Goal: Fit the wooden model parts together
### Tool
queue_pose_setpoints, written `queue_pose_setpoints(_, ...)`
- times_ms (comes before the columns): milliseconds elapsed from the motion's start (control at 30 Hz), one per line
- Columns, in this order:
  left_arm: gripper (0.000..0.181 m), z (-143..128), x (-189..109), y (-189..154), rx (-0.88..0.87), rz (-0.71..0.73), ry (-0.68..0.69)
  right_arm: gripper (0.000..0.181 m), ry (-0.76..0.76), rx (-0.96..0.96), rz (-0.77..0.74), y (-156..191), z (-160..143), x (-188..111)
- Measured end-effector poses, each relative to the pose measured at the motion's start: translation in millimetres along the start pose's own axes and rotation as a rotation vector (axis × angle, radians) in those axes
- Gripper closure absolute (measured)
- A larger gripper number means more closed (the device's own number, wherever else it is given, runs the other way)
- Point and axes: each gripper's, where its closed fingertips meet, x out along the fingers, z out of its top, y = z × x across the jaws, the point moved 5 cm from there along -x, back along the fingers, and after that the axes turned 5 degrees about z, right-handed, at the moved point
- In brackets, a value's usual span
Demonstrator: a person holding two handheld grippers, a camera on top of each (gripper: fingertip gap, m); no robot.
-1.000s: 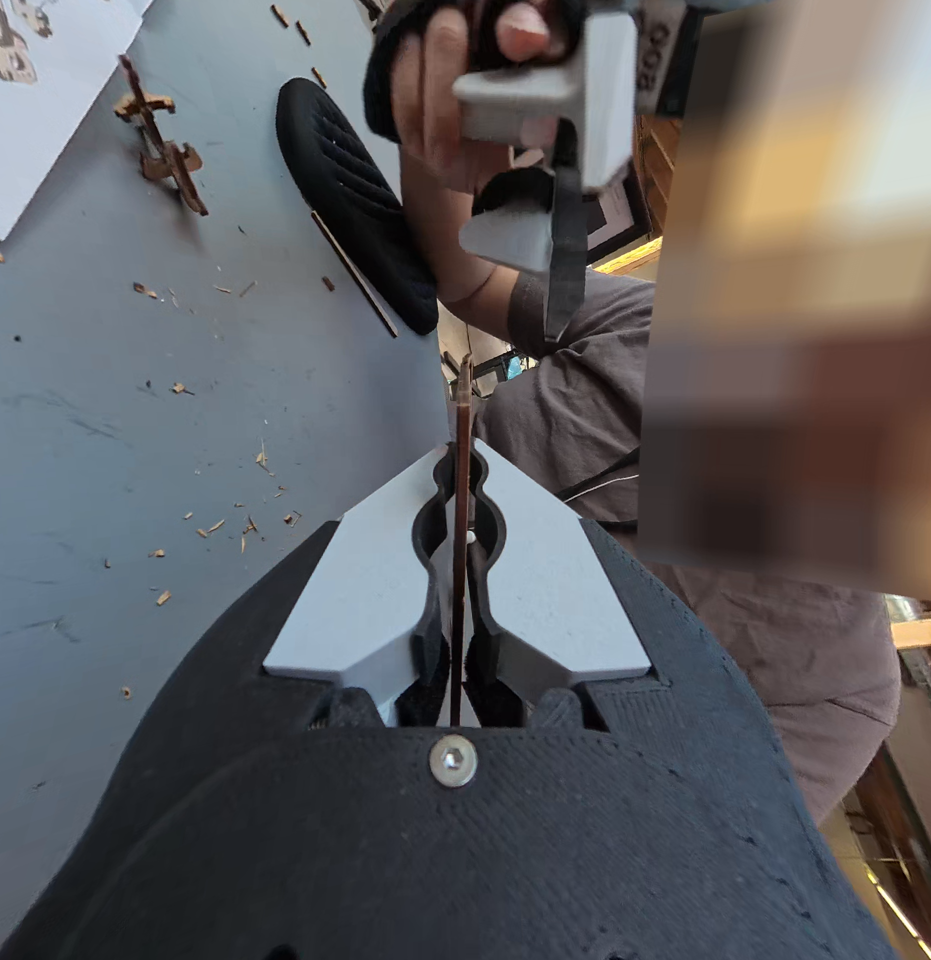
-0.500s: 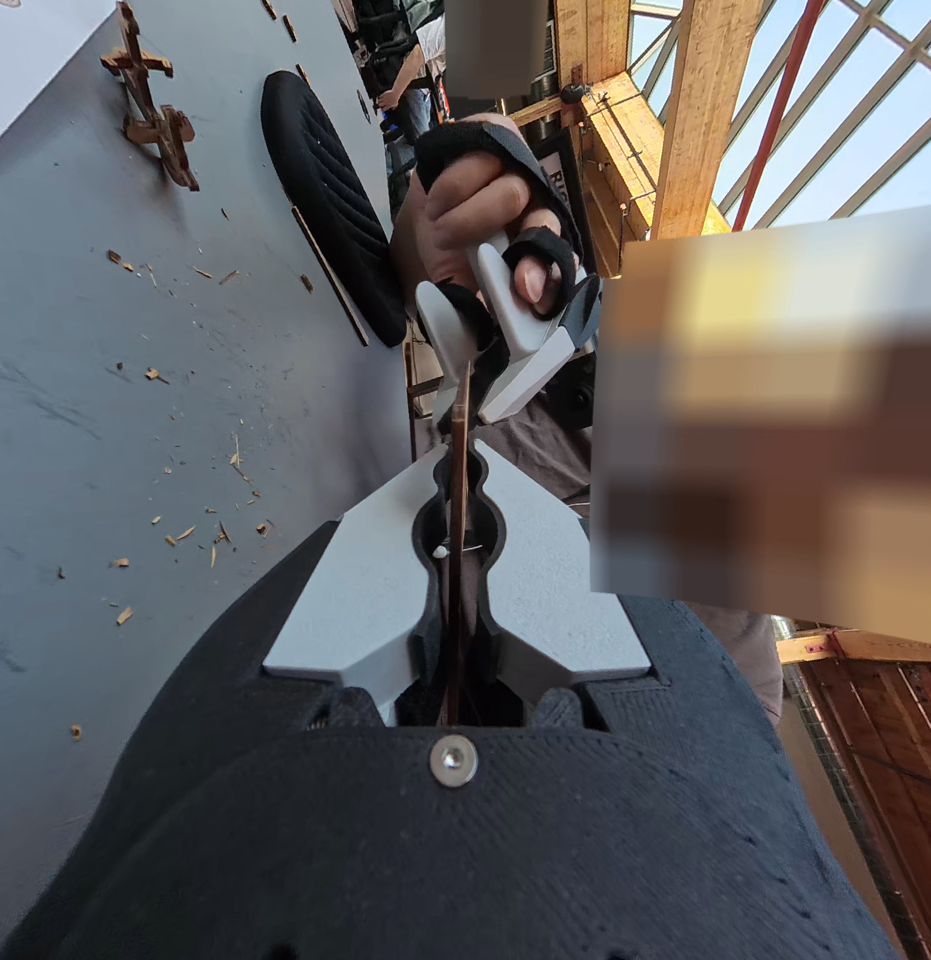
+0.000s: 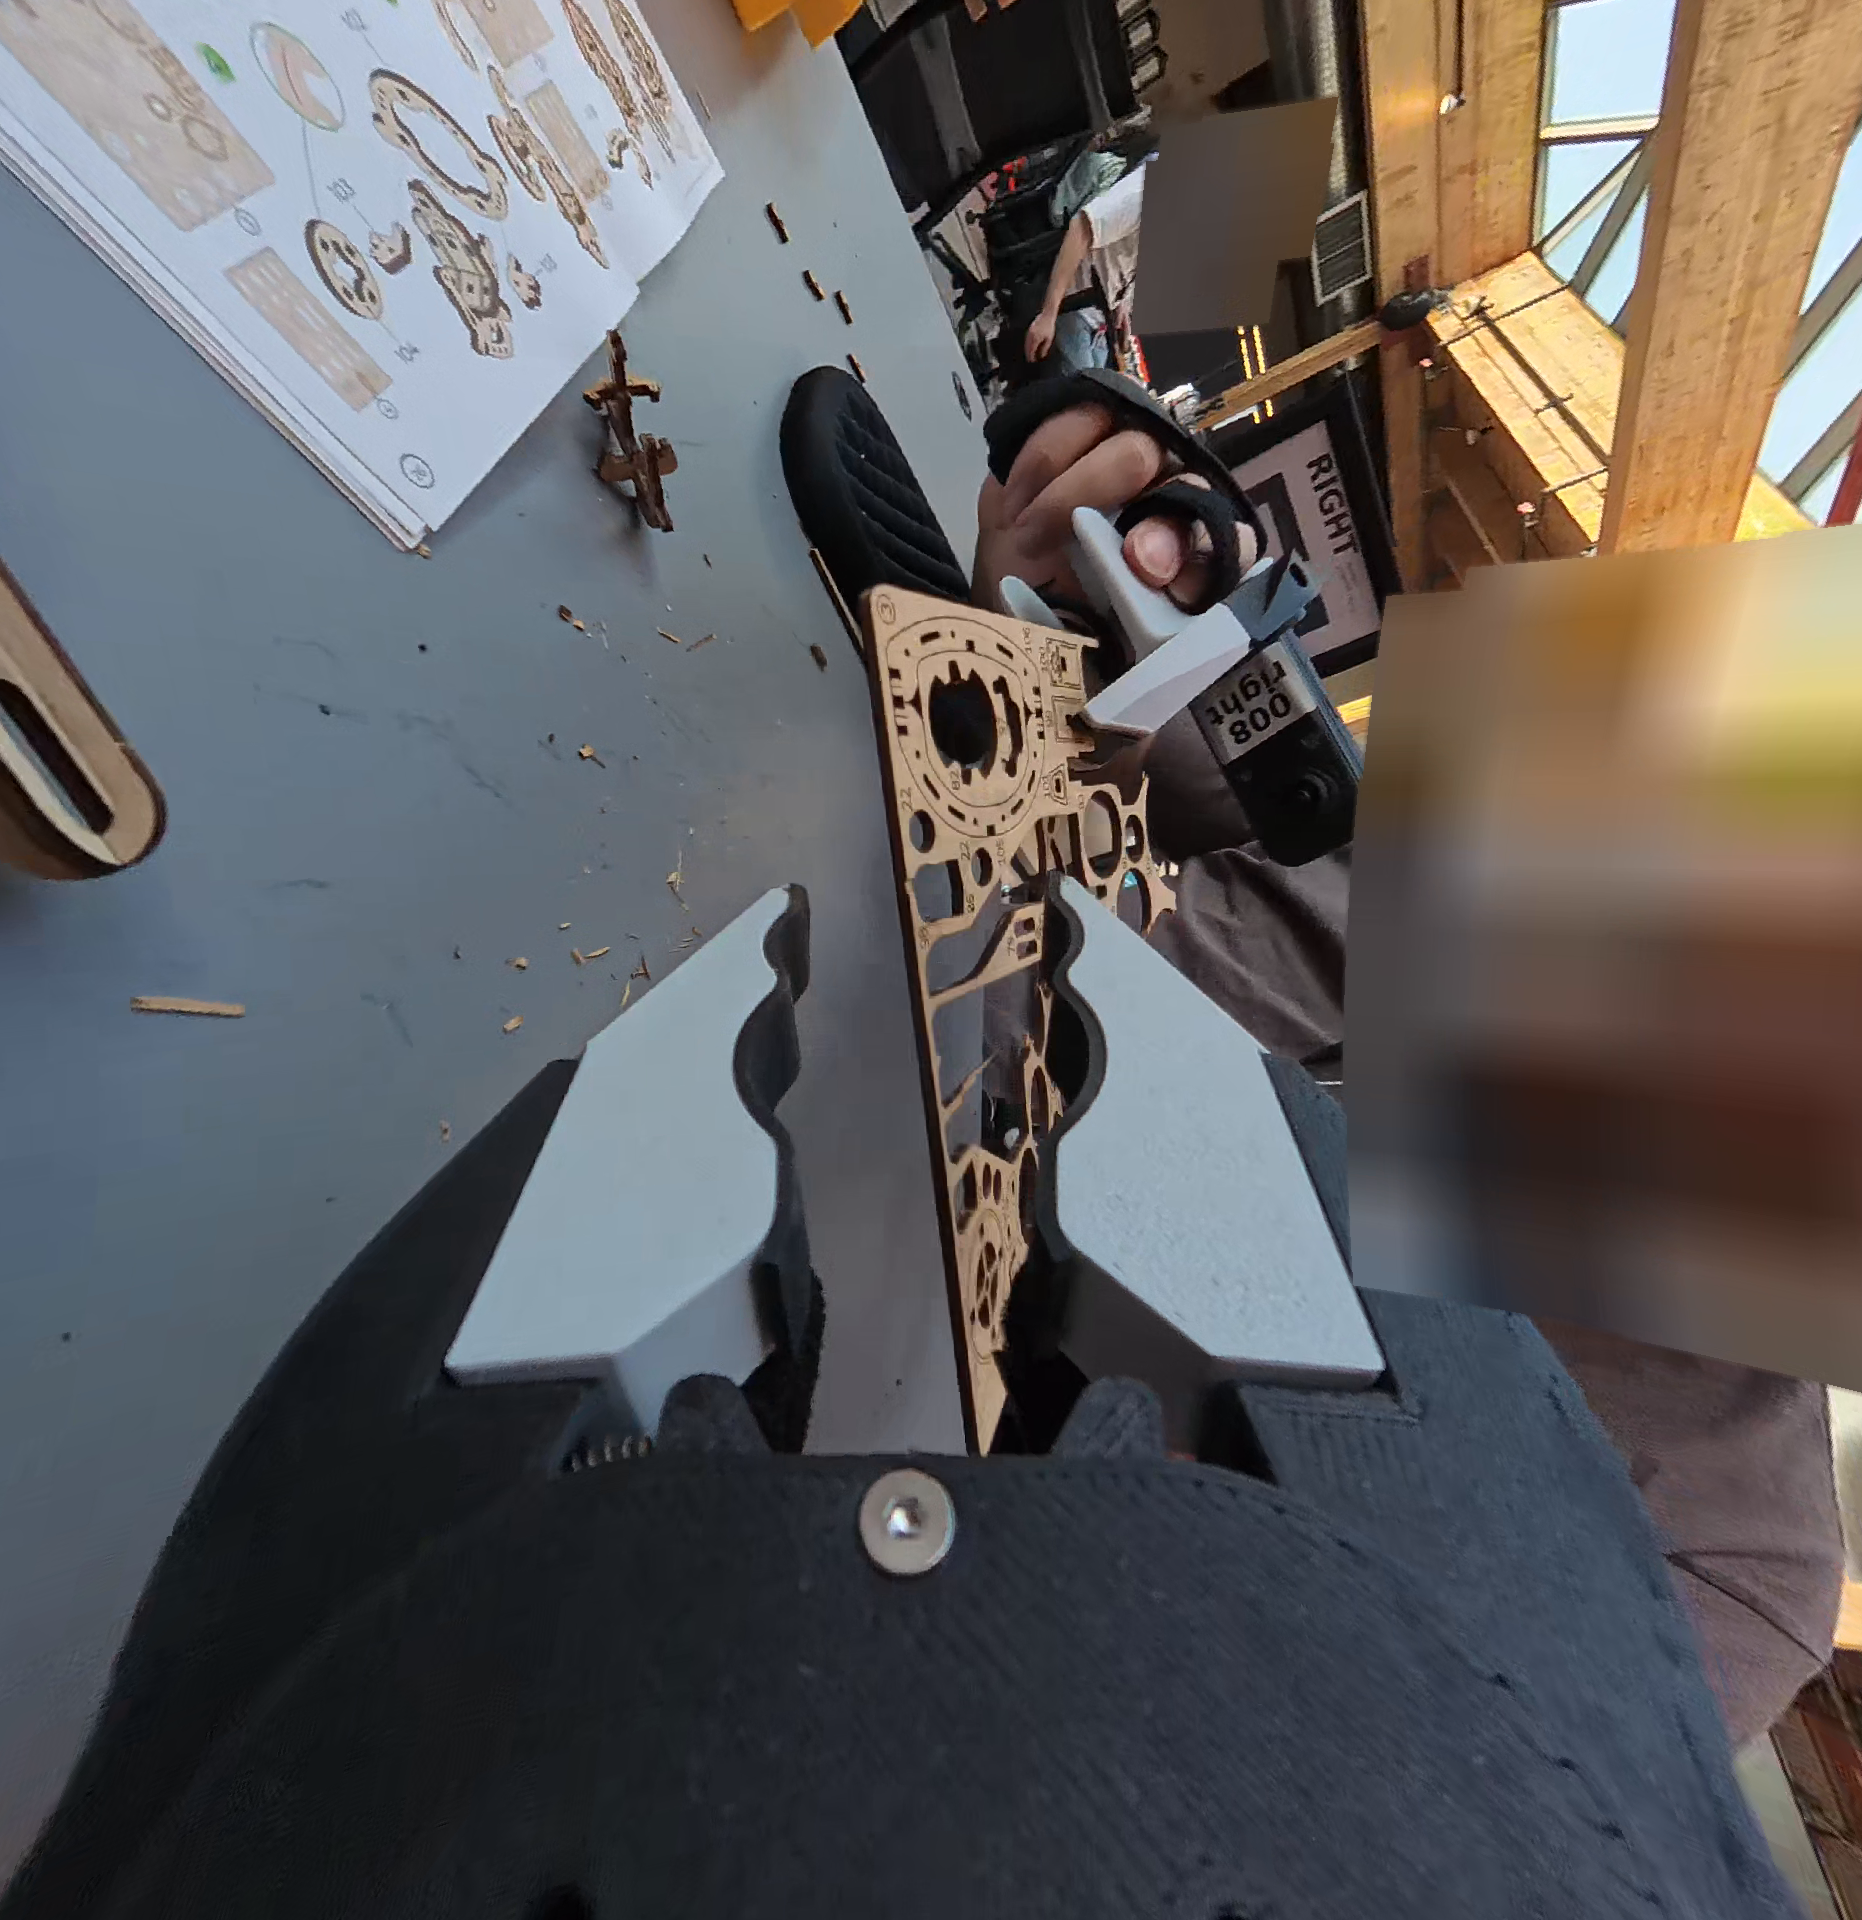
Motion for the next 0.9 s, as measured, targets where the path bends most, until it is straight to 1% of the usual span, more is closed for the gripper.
queue_pose_setpoints(33, 0.138, -2.0, -4.4, -2.0, 0.014, 0.025, -0.002, 0.176, 0.004, 0.001, -0.003, -0.3, -0.3, -1.7)
queue_pose_setpoints(100, 0.139, -5.1, -17.3, -11.6, 0.053, 0.032, -0.043, 0.177, 0.004, 0.027, -0.008, -2.0, -0.4, -5.5)
queue_pose_setpoints(167, 0.145, -10.1, -35.1, -24.1, 0.103, 0.026, -0.138, 0.177, -0.008, 0.069, -0.007, -5.5, -0.1, -9.7)
queue_pose_setpoints(200, 0.146, -13.6, -44.8, -29.3, 0.139, 0.045, -0.191, 0.176, -0.014, 0.101, -0.007, -8.6, 0.2, -12.0)
queue_pose_setpoints(267, 0.146, -23.6, -62.8, -35.8, 0.21, 0.13, -0.272, 0.176, -0.047, 0.193, -0.005, -17.9, 2.9, -18.1)
queue_pose_setpoints(300, 0.144, -29.5, -70.6, -38.3, 0.243, 0.182, -0.299, 0.176, -0.078, 0.26, 0.0, -24.1, 4.8, -21.9)
queue_pose_setpoints(367, 0.14, -42.5, -83.3, -46.5, 0.319, 0.24, -0.341, 0.175, -0.165, 0.446, 0.011, -40.9, 7.2, -30.5)
queue_pose_setpoints(433, 0.137, -52.4, -92.2, -51.9, 0.365, 0.263, -0.405, 0.176, -0.268, 0.698, 0.027, -62.5, 5.8, -39.4)
queue_pose_setpoints(467, 0.137, -55.6, -93.4, -54.7, 0.38, 0.251, -0.433, 0.176, -0.327, 0.842, 0.055, -72.6, 4.8, -42.5)
queue_pose_setpoints(567, 0.133, -56.3, -79.1, -65.5, 0.424, 0.196, -0.48, 0.178, -0.499, 1.277, 0.215, -93.1, 3.3, -44.8)
queue_pose_setpoints(633, 0.124, -50.9, -58.2, -78.0, 0.491, 0.16, -0.501, 0.181, -0.618, 1.546, 0.364, -97.8, 5.1, -42.2)
queue_pose_setpoints(700, 0.118, -43.1, -33.7, -90.8, 0.515, 0.101, -0.514, 0.181, -0.723, 1.753, 0.479, -96.1, 5.7, -37.7)
queue_pose_setpoints(733, 0.118, -39.1, -22.1, -97.5, 0.511, 0.049, -0.522, 0.18, -0.749, 1.811, 0.526, -91.1, 6.0, -34.3)
queue_pose_setpoints(800, 0.117, -33.5, -2.1, -107.0, 0.478, -0.069, -0.535, 0.181, -0.746, 1.896, 0.597, -74.2, 5.5, -25.3)
queue_pose_setpoints(867, 0.117, -33.0, 13.0, -107.1, 0.414, -0.156, -0.538, 0.177, -0.78, 1.973, 0.672, -55.8, 8.0, -19.0)
queue_pose_setpoints(900, 0.118, -35.1, 19.6, -103.4, 0.374, -0.173, -0.534, 0.179, -0.774, 2.01, 0.704, -45.3, 8.8, -15.6)
